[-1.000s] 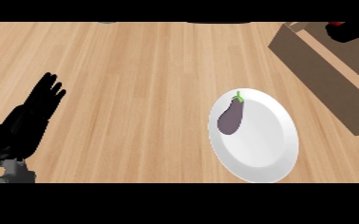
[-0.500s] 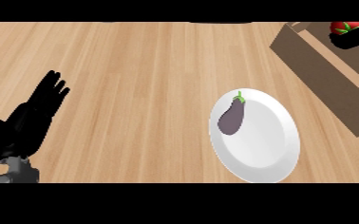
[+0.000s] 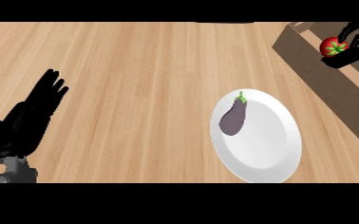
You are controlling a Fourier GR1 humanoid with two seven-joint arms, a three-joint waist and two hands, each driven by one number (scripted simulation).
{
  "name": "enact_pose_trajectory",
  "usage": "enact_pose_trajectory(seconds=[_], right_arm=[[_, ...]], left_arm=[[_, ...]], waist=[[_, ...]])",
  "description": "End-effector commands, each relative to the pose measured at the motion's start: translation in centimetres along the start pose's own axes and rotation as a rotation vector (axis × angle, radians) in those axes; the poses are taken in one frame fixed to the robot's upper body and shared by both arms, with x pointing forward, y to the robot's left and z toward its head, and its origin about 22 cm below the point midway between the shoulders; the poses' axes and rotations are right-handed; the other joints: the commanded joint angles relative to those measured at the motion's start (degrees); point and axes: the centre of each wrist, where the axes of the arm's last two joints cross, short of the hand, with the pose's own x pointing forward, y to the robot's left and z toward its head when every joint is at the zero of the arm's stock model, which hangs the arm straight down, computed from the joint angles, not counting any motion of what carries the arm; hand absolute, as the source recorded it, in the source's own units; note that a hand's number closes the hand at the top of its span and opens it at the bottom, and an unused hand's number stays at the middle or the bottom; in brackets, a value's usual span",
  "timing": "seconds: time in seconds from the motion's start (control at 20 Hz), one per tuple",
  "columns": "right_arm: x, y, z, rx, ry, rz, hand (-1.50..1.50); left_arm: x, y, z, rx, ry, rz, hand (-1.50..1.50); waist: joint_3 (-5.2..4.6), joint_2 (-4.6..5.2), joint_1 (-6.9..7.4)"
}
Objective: Pick the tomato from the plate and place it in the cardboard box
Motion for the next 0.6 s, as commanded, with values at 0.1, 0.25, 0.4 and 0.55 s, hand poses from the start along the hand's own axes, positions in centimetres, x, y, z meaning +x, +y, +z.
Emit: enact_pose_trajectory(seconds=[0.1,0.25,0.4,0.55], right_arm=[[-1.6,2.8,-0.1,0.107,0.013,-0.029,-1.5],[-3.0,4.2,0.5,0.067,-0.065,-0.123,-1.5],[-2.5,2.6,0.1,-0.079,-0.074,-0.303,-1.5],[-2.7,1.1,-0.2,-0.198,-0.038,-0.523,-1.5]], left_arm=[[-0.9,0.8,-0.4,-0.01,0.006,0.005,0.0],[-0.5,-0.8,-2.0,-0.004,-0.011,0.01,0.0],[0.9,1.0,-0.3,0.009,-0.001,0.002,0.0],[-1.4,0.4,-0.1,0.023,0.015,0.004,0.0]], waist=[[-0.02,-0.04,-0.2],[0.01,0.07,-0.48],[0.06,-0.13,-0.18],[0.03,-0.33,-1.08]])
